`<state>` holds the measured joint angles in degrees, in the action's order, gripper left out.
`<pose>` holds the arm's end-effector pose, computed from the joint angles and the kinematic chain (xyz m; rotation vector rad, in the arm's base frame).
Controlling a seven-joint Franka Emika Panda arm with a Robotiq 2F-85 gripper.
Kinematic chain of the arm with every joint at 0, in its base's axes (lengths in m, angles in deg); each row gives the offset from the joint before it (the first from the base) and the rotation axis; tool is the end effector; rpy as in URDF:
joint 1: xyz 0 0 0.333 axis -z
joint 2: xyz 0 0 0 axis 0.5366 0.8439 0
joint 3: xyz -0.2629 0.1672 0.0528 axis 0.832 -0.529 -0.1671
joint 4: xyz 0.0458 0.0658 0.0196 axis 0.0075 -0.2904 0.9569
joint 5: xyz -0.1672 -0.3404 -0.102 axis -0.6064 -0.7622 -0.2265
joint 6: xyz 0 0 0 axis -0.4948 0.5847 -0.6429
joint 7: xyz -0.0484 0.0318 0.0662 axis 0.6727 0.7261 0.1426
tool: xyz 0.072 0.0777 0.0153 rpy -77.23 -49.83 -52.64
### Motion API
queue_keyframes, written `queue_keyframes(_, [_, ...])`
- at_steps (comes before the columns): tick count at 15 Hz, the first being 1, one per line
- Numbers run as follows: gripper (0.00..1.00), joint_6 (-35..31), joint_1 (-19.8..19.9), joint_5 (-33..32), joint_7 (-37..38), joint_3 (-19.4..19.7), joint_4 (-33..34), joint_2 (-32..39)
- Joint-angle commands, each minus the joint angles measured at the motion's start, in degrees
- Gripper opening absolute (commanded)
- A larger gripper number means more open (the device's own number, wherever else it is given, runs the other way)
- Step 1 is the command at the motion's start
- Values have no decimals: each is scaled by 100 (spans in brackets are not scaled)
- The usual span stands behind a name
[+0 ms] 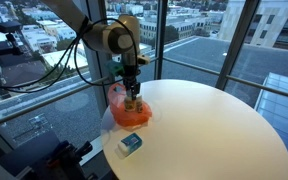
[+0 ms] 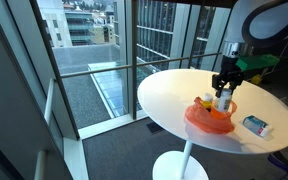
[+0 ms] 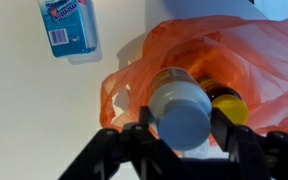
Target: Pick up the white bottle on the table and put it in the plastic bag
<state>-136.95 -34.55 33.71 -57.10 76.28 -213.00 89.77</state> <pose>0.5360 0.0158 0.2973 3.0269 -0.4821 -0.1272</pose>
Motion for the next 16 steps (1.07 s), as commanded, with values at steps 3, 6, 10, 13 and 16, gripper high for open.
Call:
queue_keyframes(3, [37, -432, -79, -104, -46, 33, -205, 115])
queue_keyframes(6, [37, -783, -107, -142, -22, 53, -410, 142])
queue_keyframes(10, [37, -1210, -109, -244, -6, 111, -628, 190])
queue_keyframes(13, [37, -1473, -95, -232, -26, 167, -737, 236])
queue_keyframes(16, [37, -1653, -104, -230, -23, 221, -820, 276])
